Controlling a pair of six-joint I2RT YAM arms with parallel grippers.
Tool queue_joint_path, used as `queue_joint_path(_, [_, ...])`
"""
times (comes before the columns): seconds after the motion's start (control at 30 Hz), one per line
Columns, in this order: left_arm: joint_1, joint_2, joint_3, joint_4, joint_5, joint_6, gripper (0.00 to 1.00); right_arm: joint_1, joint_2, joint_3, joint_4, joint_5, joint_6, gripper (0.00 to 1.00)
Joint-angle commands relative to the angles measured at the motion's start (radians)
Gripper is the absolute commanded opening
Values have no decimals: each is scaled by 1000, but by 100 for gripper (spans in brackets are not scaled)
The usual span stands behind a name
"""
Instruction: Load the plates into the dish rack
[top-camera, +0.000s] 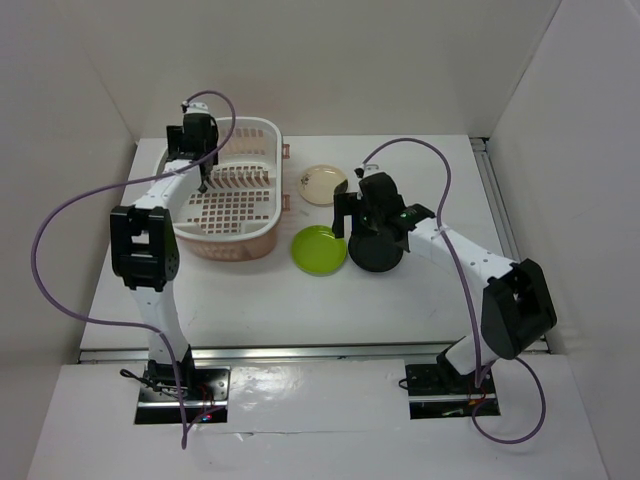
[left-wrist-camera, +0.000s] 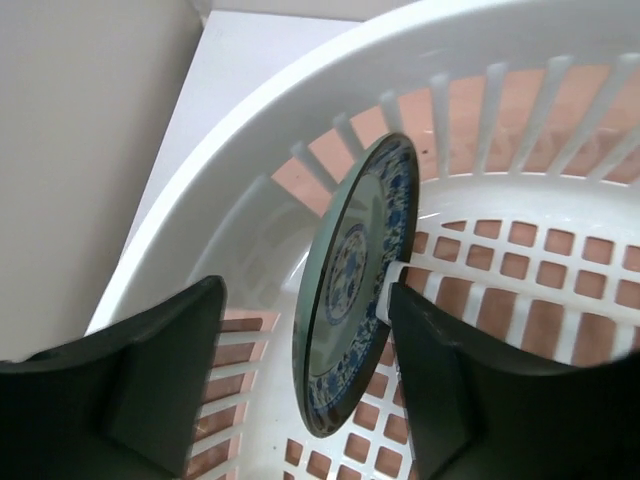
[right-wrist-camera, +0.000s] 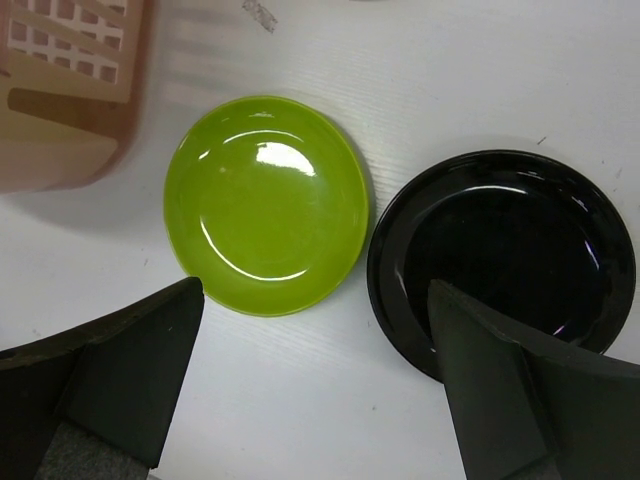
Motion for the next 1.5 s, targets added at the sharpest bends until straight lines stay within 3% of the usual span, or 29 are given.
queue_joint_path(0.0, [6,-89,66,-36,69,-85,88,-16,17,79,38,21,-23,100])
queue_joint_path(0.1, [6,-138,88,-84,142,-156,100,-27,57,115,51,30,-3,100])
queue_joint_path(0.23, [6,-219,107,-163,274,-237,100,-101,103,141,76,27,29,100])
queue_joint_path(0.37, [6,-293,131,-237,403,-318,100,-261,164,172,123,-77,41,100])
queue_joint_path(0.5, [6,-356,140,-260,690,-457,100,-328,323,248,169,-261,17,100])
queue_joint_path(0.7, [-17,-426,34,-156,1016,-643,100,-328,552,428,236,-375,18,96])
queue_joint_path(0.83, [-67,-458,-49,-115,1046,-694,100,-328,714,530,276,-398,64,94])
queue_joint_path(1.07, [-141,-514,-127,-115,1037,-694,100,-328,847,659,284,-418,107,91])
queue_joint_path(1.47, [-163,-578,-161,-168,983,-653,100,-328,927,629,328,-487,196,66])
